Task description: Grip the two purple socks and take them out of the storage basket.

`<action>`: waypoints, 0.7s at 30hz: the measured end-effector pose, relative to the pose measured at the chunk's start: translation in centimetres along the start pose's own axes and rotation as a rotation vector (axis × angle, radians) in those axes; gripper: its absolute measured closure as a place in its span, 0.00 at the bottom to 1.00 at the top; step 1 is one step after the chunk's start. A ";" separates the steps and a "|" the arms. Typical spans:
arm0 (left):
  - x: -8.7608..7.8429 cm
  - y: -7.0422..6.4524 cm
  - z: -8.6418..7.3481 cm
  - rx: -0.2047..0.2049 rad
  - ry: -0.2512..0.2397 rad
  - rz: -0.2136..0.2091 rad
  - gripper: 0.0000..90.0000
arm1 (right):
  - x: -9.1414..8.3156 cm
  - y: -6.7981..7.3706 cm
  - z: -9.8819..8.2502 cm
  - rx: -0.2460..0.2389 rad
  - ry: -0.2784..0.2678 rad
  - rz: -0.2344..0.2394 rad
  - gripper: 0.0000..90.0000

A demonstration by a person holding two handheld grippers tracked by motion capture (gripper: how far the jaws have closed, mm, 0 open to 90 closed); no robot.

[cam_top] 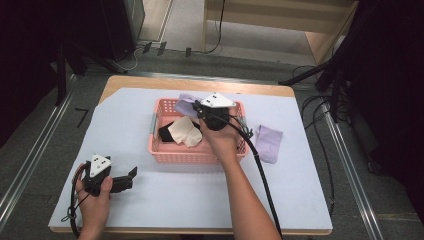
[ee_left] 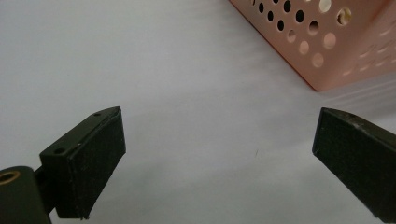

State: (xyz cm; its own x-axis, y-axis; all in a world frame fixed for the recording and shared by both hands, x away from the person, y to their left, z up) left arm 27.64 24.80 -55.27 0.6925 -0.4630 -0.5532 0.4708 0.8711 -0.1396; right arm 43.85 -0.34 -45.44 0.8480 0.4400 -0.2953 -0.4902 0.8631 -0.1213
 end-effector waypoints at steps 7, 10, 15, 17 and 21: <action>-0.1 0.0 0.0 -0.001 -0.002 0.002 0.04 | -2.5 -3.8 0.1 0.037 -0.049 -0.098 0.97; -0.1 0.0 0.0 -0.001 -0.002 0.004 0.04 | -3.7 -5.5 -0.1 0.068 -0.056 -0.134 0.97; 0.0 0.0 0.0 0.002 -0.007 0.005 0.04 | -5.8 -8.3 -0.8 0.100 -0.069 -0.201 0.97; -0.1 0.0 0.0 0.005 -0.006 0.006 0.04 | -6.7 -9.6 -1.2 0.113 -0.076 -0.231 0.97; -0.1 0.0 0.0 0.004 -0.010 0.007 0.04 | -8.2 -12.0 -2.5 0.164 -0.069 -0.288 0.97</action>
State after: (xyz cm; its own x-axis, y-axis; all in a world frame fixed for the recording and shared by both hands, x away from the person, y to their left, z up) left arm 27.60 24.84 -55.18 0.7009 -0.4587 -0.5462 0.4683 0.8735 -0.1327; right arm 42.34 -14.92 -43.91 0.9613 0.1834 -0.2057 -0.1944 0.9803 -0.0345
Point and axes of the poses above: each handheld gripper's, and its own axes: x roughly forward along the jaws, z roughly out of its top, y roughly to its left, the point moved 8 cm from there along x, roughly forward along the jaws, and after that the axes turned 14 degrees about -z, right-handed, at the moved point
